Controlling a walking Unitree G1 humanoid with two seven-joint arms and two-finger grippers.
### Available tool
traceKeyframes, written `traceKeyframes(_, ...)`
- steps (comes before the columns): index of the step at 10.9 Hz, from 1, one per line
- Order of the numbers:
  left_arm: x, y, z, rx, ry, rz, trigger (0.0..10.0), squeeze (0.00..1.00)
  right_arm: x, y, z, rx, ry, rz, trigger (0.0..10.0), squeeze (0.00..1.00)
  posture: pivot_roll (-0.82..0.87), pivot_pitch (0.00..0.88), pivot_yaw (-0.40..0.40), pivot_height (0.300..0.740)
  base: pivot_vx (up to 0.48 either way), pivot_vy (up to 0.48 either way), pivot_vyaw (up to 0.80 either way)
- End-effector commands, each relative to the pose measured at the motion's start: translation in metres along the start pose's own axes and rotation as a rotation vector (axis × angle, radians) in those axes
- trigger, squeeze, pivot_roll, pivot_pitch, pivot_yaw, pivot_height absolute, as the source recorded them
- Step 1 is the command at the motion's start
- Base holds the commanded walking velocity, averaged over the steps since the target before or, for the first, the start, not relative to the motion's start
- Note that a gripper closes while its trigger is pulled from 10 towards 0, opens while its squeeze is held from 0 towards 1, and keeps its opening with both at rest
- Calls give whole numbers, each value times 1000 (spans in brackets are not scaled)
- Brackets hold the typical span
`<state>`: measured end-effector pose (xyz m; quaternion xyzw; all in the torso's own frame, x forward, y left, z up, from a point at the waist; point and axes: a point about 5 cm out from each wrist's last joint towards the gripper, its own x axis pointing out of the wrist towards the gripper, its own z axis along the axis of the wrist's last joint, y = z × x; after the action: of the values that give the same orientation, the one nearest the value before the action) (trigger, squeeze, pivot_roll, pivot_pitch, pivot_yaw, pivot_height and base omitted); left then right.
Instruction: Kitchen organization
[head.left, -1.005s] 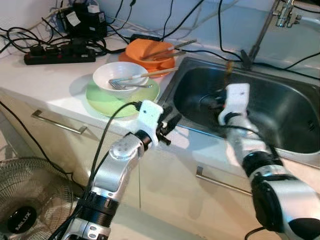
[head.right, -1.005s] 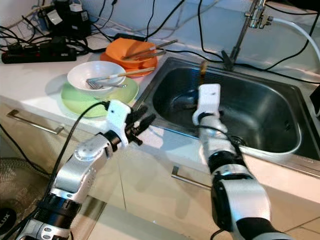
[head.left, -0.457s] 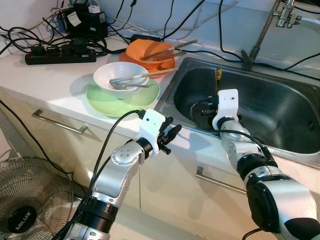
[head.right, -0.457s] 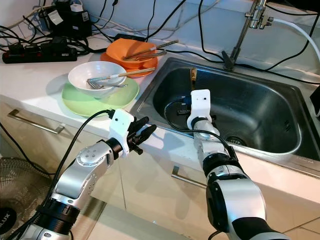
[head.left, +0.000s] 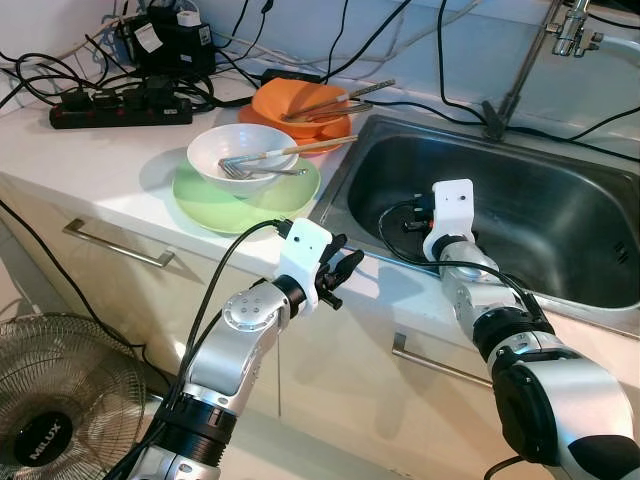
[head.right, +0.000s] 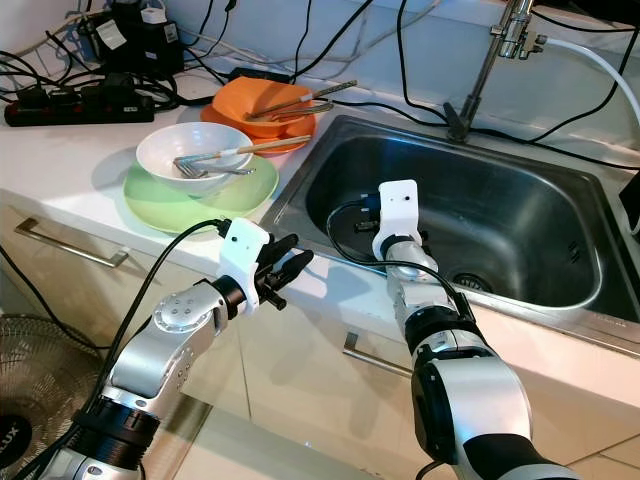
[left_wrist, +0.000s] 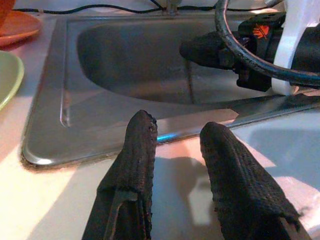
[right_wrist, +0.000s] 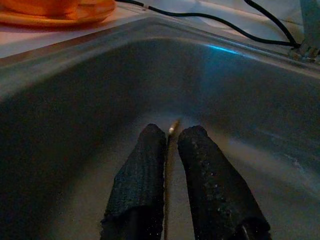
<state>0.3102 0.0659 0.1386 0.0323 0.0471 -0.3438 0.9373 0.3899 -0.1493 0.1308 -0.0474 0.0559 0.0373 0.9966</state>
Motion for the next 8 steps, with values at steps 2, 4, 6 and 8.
traceKeyframes(2,0,-6,-4,-2,25,-27,10000,0,1,6,1,-1,4,29,10000,808,236,24,-77,740,0,0,0)
traceKeyframes(4,1,-7,1,15,-12,-25,10000,0,2,5,4,-1,-12,23,10000,0,233,15,-74,740,0,0,0)
traceKeyframes(6,3,-7,23,191,-108,9,10000,0,2,3,13,31,-72,18,10000,0,226,5,-70,740,0,0,0)
traceKeyframes(8,3,-2,45,349,-215,97,10000,0,0,4,16,68,-132,24,10000,0,217,0,-65,740,0,0,0)
